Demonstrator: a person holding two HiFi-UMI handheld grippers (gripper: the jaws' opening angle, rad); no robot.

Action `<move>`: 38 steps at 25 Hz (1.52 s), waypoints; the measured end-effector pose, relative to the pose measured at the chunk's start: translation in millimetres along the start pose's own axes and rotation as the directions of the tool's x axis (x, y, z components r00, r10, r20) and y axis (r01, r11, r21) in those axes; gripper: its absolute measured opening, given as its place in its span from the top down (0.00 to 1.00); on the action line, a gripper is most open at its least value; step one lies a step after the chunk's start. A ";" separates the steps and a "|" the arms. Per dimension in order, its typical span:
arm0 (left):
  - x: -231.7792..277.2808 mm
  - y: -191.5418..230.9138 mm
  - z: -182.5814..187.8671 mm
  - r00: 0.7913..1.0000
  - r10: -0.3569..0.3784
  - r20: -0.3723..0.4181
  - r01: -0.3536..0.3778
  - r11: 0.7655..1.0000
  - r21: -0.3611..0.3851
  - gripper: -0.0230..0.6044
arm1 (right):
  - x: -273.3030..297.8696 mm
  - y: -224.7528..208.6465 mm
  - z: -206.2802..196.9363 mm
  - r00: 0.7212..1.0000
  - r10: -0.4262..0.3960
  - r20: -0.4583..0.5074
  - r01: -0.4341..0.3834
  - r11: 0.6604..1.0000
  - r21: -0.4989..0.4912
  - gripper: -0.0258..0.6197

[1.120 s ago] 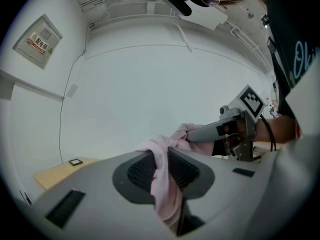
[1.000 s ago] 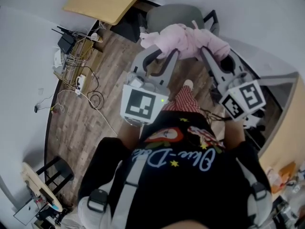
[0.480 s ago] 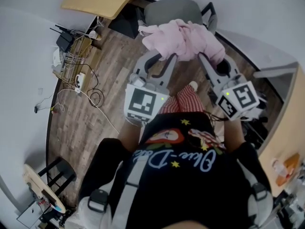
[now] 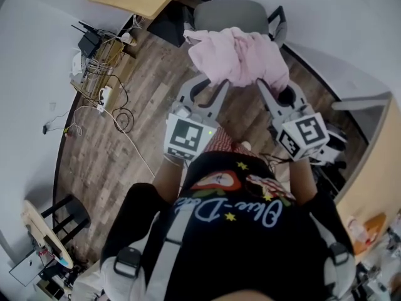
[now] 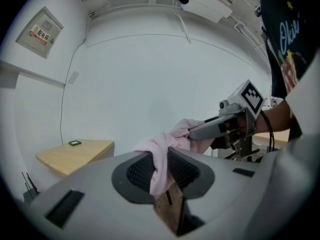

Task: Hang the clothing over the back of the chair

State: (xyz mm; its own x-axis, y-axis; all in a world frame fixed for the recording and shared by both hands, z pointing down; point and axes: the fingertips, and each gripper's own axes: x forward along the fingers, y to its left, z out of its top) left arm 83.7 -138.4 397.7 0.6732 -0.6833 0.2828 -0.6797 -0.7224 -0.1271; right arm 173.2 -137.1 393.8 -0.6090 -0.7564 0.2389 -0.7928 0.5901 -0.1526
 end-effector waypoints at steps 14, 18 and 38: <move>11.5 -21.3 -47.4 0.993 0.057 -0.106 -0.069 0.991 -0.111 0.85 | -5.8 -12.6 -52.1 0.998 -0.023 -0.061 0.023 1.000 0.001 0.83; 14.7 -26.7 -63.0 0.988 0.056 -0.145 -0.076 0.988 -0.138 0.84 | -6.3 -14.8 -65.5 0.996 -0.030 -0.080 0.030 1.000 -0.008 0.82; 4.2 -41.9 -103.6 0.956 0.088 -0.280 -0.134 0.979 -0.152 0.76 | -28.4 -29.1 -111.3 0.977 -0.094 -0.191 0.110 0.992 0.070 0.74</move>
State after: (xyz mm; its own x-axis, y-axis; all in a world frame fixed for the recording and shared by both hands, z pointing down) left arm 84.8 -99.9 502.8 0.5025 -0.6870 0.5250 -0.8003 -0.5993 -0.0182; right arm 216.3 -101.4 498.2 -0.5152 -0.7407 0.4312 -0.8546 0.4825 -0.1922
